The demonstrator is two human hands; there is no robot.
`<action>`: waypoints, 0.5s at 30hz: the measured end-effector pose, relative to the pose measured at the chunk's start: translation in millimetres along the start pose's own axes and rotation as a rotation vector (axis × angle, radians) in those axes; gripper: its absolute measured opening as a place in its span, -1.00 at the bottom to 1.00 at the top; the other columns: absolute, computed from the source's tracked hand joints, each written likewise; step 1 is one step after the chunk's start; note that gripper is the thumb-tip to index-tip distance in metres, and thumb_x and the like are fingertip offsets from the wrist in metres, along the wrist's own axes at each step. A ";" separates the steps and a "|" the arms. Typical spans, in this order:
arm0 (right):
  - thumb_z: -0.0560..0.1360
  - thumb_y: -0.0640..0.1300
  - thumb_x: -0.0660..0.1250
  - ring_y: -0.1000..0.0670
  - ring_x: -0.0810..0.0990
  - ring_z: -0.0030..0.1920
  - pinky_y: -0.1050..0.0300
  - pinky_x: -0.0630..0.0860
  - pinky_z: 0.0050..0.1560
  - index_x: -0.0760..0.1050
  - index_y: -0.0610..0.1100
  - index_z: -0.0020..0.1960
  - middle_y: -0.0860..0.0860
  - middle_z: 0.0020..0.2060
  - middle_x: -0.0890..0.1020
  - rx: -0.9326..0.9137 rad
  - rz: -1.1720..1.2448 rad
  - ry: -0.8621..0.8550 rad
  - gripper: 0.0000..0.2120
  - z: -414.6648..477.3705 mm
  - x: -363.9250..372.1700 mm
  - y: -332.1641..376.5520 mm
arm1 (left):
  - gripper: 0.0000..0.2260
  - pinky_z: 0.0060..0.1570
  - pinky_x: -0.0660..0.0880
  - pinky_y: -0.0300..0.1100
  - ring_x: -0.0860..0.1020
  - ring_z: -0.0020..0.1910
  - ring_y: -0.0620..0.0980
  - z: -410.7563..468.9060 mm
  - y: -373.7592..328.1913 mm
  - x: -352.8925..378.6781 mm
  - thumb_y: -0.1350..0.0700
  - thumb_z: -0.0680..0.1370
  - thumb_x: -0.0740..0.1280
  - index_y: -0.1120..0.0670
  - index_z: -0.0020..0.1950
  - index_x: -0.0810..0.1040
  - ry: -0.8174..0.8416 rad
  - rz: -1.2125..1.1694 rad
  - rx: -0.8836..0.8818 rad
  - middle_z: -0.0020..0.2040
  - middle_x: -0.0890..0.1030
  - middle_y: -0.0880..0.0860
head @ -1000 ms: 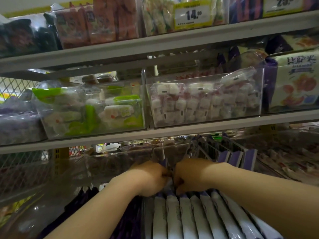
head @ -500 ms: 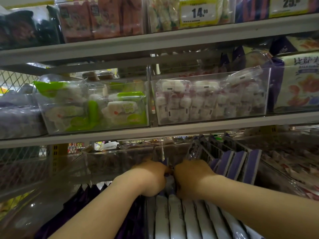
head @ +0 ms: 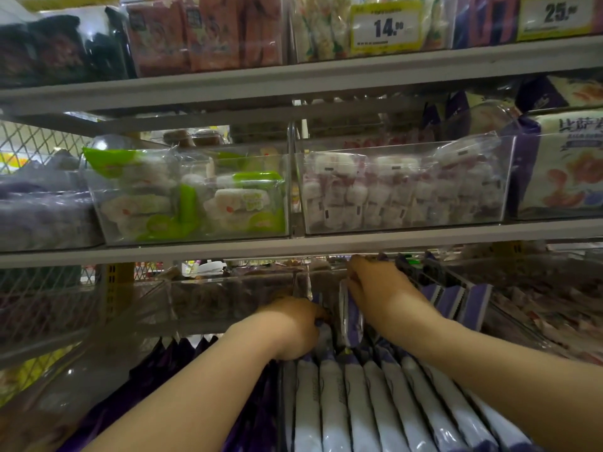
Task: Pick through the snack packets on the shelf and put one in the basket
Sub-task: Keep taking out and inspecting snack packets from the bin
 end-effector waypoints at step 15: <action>0.59 -0.10 0.19 0.17 0.64 -0.07 0.32 0.58 -0.16 0.31 0.09 -0.14 0.19 0.09 0.56 -0.059 0.724 -0.666 -0.84 -161.3 -61.2 16.1 | -0.59 0.14 0.47 -0.20 0.57 0.08 -0.08 -111.3 -75.9 12.0 0.08 0.61 0.29 0.06 0.45 0.34 -0.627 -1.408 0.047 0.21 0.56 0.00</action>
Point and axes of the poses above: each hand's wrist, its own z-axis towards the middle knuckle, its own x-axis out of the palm, y = z × x, the point moved 1 cm from there along z, towards the middle knuckle
